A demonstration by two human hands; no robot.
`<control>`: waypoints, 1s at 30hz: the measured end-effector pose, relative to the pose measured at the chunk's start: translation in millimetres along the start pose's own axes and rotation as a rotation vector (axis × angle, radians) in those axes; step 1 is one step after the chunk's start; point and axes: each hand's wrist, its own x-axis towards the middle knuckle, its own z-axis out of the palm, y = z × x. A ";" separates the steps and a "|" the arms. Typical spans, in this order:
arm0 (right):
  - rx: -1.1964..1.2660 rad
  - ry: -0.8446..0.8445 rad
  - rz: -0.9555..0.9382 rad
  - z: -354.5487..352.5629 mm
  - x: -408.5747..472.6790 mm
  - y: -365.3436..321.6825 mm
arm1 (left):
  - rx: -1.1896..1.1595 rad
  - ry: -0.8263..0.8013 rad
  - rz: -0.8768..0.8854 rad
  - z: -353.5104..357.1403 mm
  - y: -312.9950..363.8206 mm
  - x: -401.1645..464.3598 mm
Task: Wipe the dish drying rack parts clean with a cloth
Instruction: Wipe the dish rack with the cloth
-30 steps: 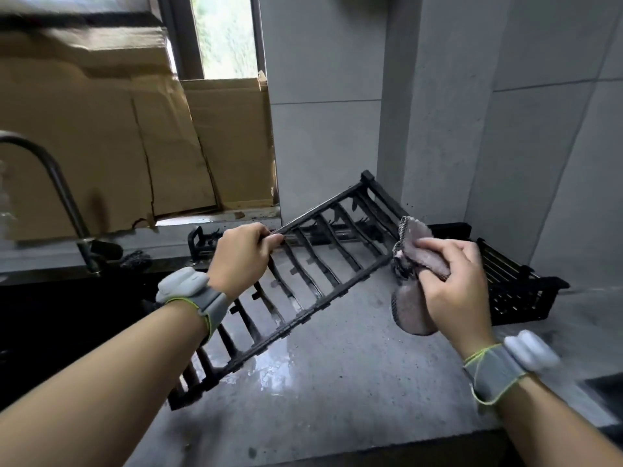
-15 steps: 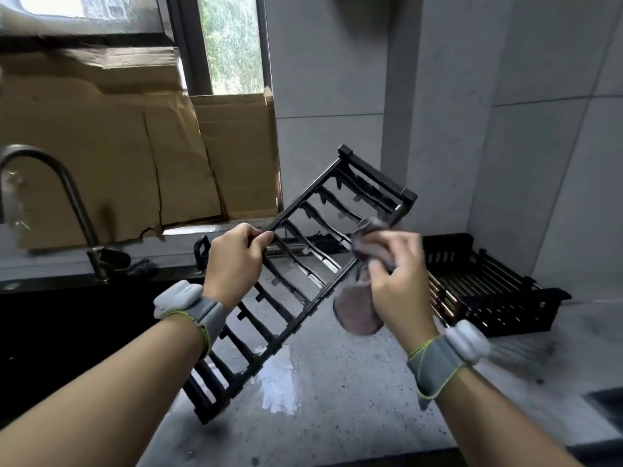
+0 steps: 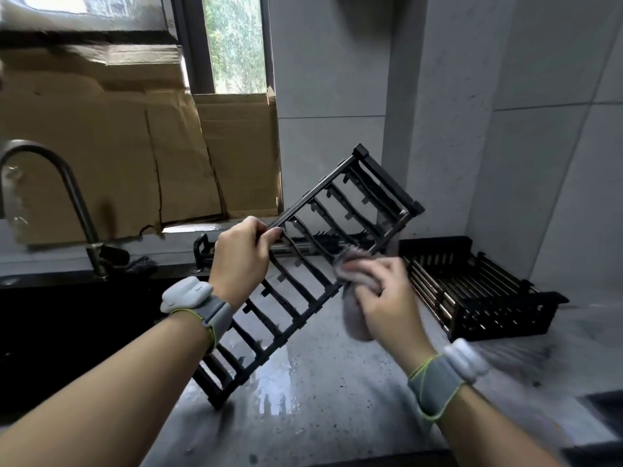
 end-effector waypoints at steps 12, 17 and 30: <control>0.145 0.185 0.037 -14.1 24.1 -8.9 | -0.047 0.011 0.077 -5.4 4.0 -0.7; 0.120 -0.114 -0.012 21.6 -23.1 -13.1 | -0.048 0.019 0.021 -4.6 5.8 2.9; 0.036 0.040 -0.047 29.9 -2.8 -27.5 | -0.162 0.045 -0.219 -6.6 6.8 5.8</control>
